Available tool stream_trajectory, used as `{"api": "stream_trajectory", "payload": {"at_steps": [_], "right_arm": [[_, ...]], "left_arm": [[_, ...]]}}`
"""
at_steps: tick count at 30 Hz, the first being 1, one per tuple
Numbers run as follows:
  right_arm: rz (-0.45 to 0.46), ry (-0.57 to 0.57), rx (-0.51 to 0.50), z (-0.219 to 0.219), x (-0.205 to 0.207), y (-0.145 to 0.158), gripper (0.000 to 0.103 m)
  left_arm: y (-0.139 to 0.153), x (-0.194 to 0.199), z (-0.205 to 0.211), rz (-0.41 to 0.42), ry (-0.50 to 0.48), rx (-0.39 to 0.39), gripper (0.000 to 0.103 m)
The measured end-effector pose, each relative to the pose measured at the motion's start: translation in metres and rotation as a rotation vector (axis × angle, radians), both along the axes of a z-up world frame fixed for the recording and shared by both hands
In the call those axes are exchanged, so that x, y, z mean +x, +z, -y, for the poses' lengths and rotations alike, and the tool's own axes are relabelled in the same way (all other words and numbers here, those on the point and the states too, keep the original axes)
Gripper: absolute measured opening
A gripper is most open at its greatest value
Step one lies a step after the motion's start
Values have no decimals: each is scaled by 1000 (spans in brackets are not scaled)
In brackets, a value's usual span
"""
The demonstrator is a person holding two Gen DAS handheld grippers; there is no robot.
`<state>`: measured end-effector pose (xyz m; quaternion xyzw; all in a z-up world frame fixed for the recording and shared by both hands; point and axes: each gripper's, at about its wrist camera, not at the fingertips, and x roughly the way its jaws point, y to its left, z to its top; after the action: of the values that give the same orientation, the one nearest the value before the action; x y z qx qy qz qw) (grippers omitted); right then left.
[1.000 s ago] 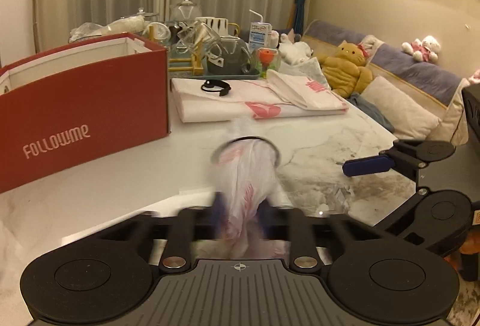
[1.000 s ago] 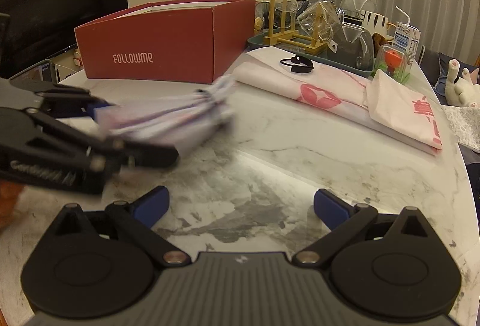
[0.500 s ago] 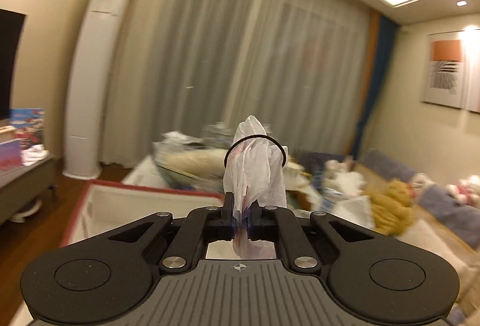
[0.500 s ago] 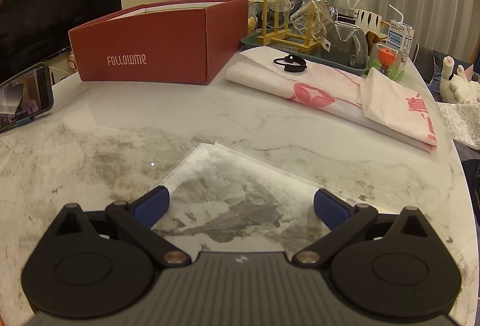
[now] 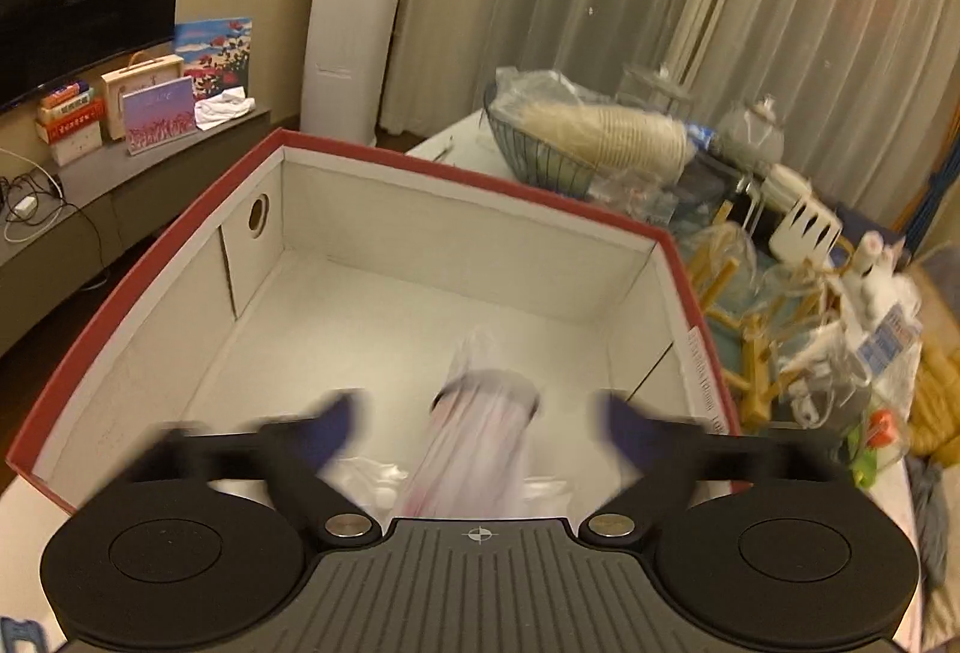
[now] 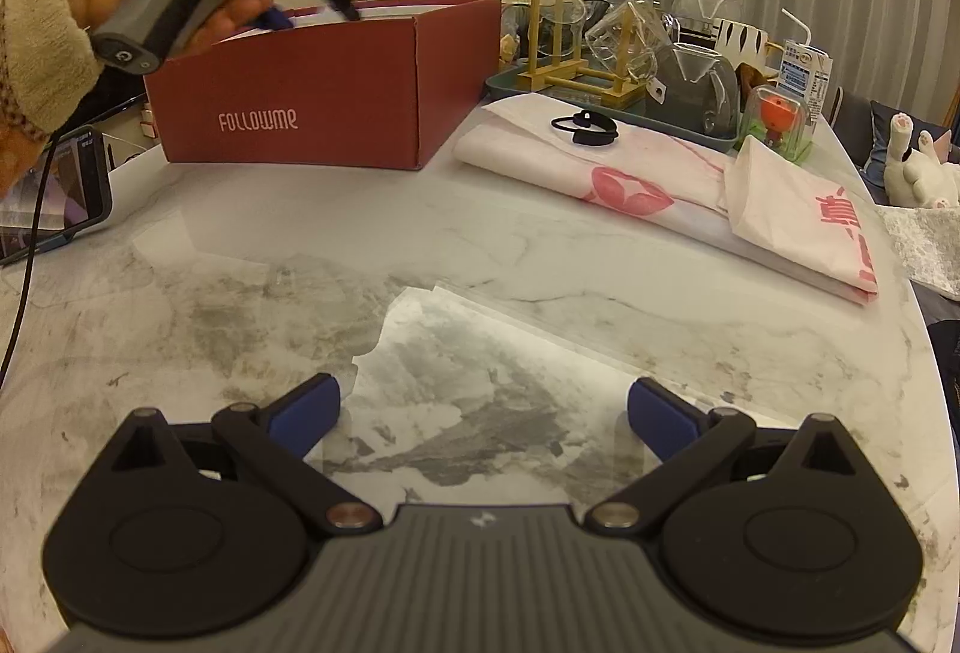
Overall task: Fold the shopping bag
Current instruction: 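Carry the banded bag into the red FOLLOWME box with the left gripper, then release the bag in the box and hold both grippers still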
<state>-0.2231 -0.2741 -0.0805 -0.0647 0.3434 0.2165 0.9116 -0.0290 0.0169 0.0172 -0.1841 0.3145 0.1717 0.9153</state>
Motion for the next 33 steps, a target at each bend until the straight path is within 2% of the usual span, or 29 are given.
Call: {"api": "stream_trajectory", "payload": {"at_steps": [3,7,13,18,22,26,33], "right_arm": [[1,-2,-1,-1,-1,0,103],[15,-1,29,-6,-3,9,103],[50,3,103,-16,-5,30,103],[84,14,158,-28,-4,52,103],[138,55,148,-63,11,91,103],[145,59,154,-93,34,119,103],[131,22,176,-117,63,134,103]], "left_arm": [[5,-22,8,48,11,15,103],[23,-57,25,140,72,130,103],[25,-95,49,165,-18,249,103],[35,-117,33,183,-26,210,103],[46,-123,20,178,-1,244,103],[49,-126,9,154,32,247,103],[40,-123,3,131,18,208,103]]}}
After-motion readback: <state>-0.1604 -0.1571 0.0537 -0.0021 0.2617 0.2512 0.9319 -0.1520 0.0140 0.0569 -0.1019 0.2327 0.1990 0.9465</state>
